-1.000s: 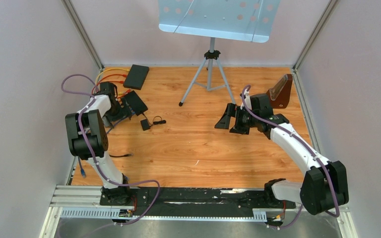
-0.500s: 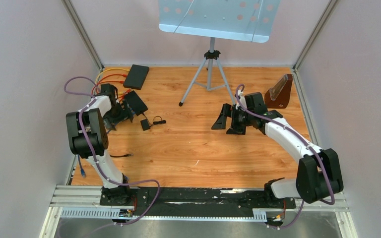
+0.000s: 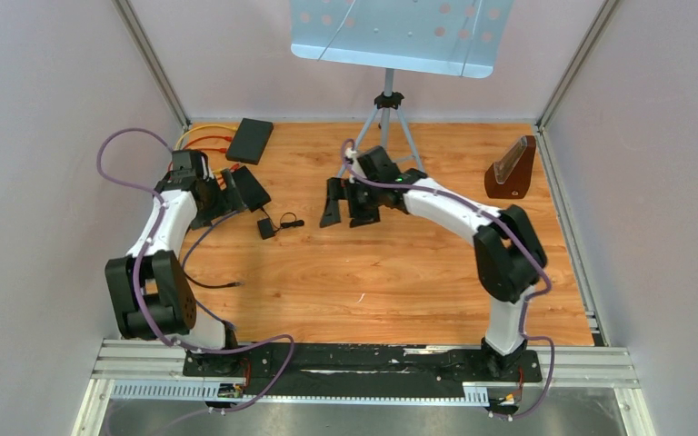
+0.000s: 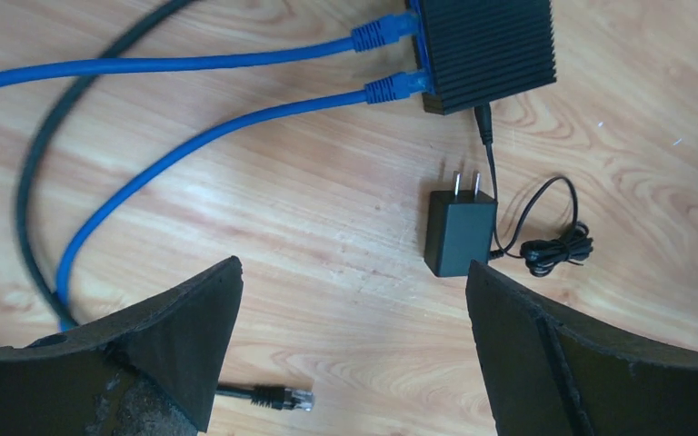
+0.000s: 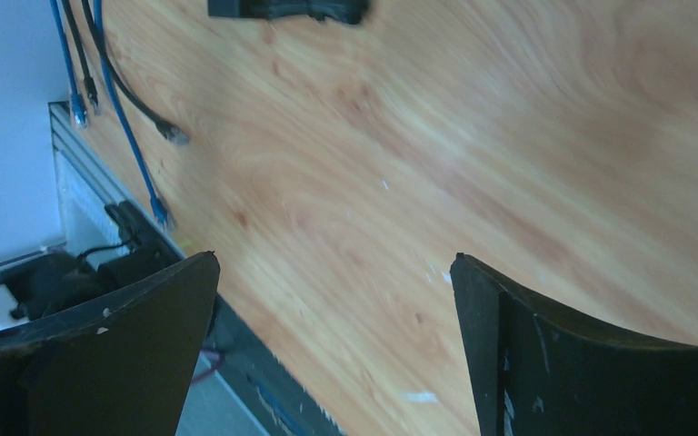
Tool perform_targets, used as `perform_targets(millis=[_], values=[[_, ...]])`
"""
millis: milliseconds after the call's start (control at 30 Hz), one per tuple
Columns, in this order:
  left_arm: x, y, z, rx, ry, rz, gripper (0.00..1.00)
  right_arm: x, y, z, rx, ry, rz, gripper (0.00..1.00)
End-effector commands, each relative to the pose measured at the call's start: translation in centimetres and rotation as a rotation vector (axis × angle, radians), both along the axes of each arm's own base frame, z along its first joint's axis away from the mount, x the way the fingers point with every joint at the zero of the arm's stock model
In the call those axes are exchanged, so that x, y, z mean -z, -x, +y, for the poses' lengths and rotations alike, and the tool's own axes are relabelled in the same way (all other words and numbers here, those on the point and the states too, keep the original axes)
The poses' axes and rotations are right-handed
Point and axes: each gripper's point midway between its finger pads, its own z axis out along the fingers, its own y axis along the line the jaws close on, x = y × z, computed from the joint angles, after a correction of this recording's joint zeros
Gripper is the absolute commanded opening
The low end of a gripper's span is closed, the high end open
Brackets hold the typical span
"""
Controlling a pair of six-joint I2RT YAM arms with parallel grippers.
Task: Pull the plug from the switch port
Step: Move the switch port to the center of the board.
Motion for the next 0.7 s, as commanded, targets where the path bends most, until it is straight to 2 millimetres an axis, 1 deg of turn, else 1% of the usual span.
perform_targets(millis=[0,33,67,100,133,233,300,367,400,500,533,600,667], values=[[-4.5,0.9,2.3,-0.132,-0.093,-0.113,1.00,-0.5,-2.4,6.5,-0.020,0.015,-0.136,1.00],[-5.0,1.1,2.5,-0.146,-0.102,-0.126,1.00,-0.3,-2.6,8.0,-0.034,0.008,-0.156,0.99],[-5.9,1.7,3.1,-0.183,-0.125,-0.145,1.00,-0.8,-3.2,9.5,-0.045,-0.011,-0.194,0.98],[-6.3,2.0,3.5,-0.206,-0.135,-0.151,1.00,0.3,-3.3,10.8,-0.074,-0.007,-0.195,0.98],[-6.8,2.7,3.9,-0.234,-0.153,-0.153,1.00,0.5,-3.5,11.8,-0.102,-0.014,-0.211,0.98],[-7.4,4.2,4.5,-0.274,-0.175,-0.131,1.00,1.3,-4.4,14.3,-0.136,-0.025,-0.257,0.95],[-7.7,4.9,4.7,-0.289,-0.181,-0.133,1.00,2.1,-5.0,15.6,-0.167,-0.018,-0.307,0.90],[-7.8,5.4,4.7,-0.291,-0.185,-0.140,1.00,2.8,-5.5,16.5,-0.204,-0.003,-0.364,0.89],[-7.8,5.6,4.8,-0.295,-0.190,-0.141,1.00,3.2,-5.8,16.8,-0.212,0.011,-0.391,0.90],[-8.0,6.1,4.8,-0.302,-0.195,-0.151,1.00,3.7,-6.6,17.6,-0.252,0.042,-0.479,0.92],[-8.1,6.2,4.9,-0.302,-0.197,-0.152,1.00,3.7,-6.7,17.7,-0.268,0.049,-0.508,0.93],[-8.2,6.4,4.9,-0.307,-0.203,-0.152,1.00,3.5,-6.6,18.0,-0.296,0.049,-0.541,0.89],[-8.2,6.6,5.1,-0.317,-0.210,-0.150,1.00,2.4,-6.8,18.4,-0.317,0.044,-0.581,0.87]])
